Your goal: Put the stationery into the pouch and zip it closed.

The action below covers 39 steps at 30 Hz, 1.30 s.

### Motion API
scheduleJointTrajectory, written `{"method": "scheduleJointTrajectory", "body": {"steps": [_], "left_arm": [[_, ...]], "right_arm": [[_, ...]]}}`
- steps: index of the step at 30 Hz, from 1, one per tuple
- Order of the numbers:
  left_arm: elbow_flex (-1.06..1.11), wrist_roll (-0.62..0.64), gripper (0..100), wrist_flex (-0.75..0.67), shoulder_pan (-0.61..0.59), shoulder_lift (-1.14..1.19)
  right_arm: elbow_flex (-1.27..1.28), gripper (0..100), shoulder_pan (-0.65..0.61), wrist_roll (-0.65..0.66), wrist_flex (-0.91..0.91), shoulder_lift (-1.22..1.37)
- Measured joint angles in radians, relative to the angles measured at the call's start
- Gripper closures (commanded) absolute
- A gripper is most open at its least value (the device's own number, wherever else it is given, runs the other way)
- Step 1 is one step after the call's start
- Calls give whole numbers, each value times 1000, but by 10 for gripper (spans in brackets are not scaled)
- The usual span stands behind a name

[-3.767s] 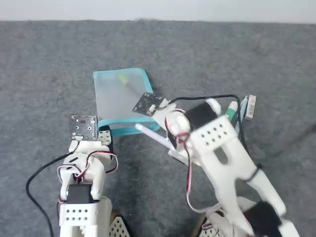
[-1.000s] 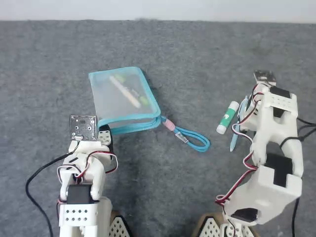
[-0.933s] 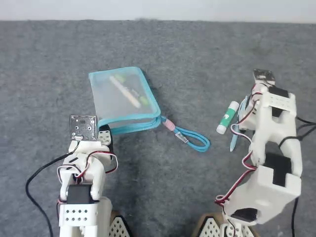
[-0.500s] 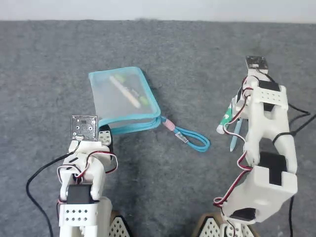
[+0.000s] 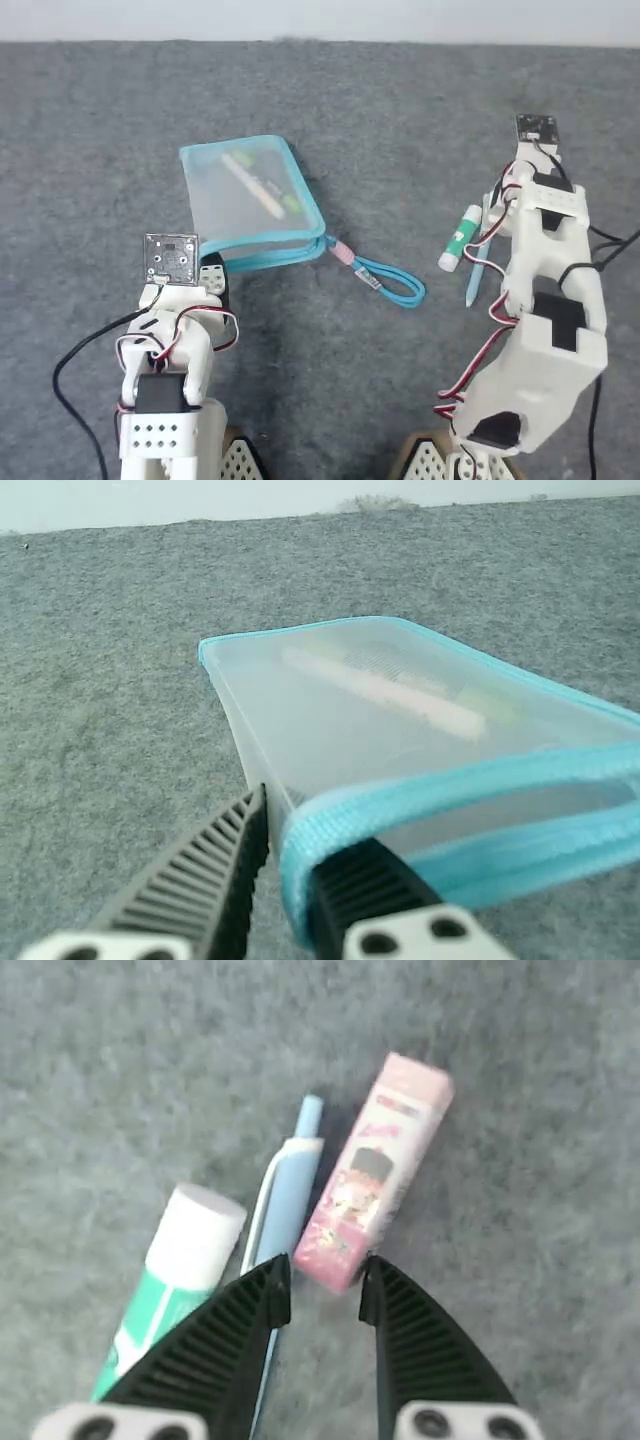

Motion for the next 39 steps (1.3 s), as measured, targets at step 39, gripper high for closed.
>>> {"method": "scheduleJointTrajectory", "body": {"steps": [39], "left_arm": [[0, 0, 988, 0, 0, 0]], "right_arm": [[238, 991, -269, 259, 499, -767]]}}
